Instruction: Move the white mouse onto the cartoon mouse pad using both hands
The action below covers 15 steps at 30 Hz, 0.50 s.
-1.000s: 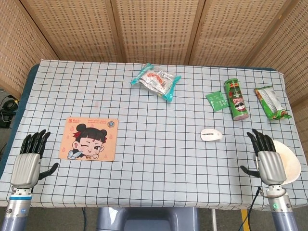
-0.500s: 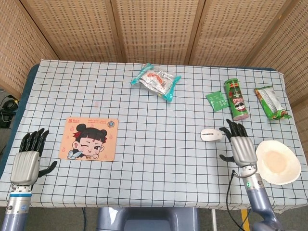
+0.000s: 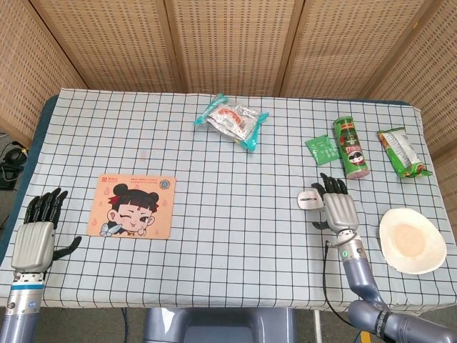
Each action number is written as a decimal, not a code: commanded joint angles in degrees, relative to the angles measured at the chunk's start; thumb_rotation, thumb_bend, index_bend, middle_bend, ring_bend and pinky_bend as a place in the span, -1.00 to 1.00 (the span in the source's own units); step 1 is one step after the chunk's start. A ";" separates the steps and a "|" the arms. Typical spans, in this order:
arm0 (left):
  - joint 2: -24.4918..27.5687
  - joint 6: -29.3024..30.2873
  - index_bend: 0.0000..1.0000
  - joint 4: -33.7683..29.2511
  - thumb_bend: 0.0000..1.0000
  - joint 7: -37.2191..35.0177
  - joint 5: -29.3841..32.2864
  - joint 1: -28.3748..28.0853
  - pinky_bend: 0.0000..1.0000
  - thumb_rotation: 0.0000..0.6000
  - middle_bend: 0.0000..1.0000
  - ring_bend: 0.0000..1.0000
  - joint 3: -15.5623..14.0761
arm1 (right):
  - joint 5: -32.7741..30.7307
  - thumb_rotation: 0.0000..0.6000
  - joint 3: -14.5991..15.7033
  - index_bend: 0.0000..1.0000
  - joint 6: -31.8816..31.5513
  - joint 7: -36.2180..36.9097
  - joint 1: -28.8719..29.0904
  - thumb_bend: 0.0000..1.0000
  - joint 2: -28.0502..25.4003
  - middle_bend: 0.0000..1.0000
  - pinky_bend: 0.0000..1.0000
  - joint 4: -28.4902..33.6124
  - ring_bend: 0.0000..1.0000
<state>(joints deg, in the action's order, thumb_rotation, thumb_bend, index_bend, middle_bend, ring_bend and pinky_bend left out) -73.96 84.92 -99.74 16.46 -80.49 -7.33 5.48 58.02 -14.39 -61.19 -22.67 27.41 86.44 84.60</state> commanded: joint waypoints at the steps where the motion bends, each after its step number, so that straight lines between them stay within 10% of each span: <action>1: -0.04 -0.17 -1.00 0.14 -0.55 0.04 0.17 -0.13 -1.00 1.00 -1.00 -1.00 0.07 | -1.58 1.00 -0.46 -0.58 0.92 -0.62 1.01 -0.48 0.79 -0.94 -0.98 -2.20 -1.00; 15: -0.66 0.37 -1.00 0.61 -0.55 0.79 -0.08 -0.35 -1.00 1.00 -1.00 -1.00 0.08 | -5.63 1.00 0.03 -0.52 5.10 0.84 3.31 -0.39 3.40 -0.94 -0.97 -10.00 -1.00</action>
<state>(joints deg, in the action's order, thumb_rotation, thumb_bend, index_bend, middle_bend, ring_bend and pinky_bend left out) -74.61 85.26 -99.12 17.24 -80.56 -7.69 5.55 52.56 -14.46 -56.36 -22.02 30.51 89.57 74.93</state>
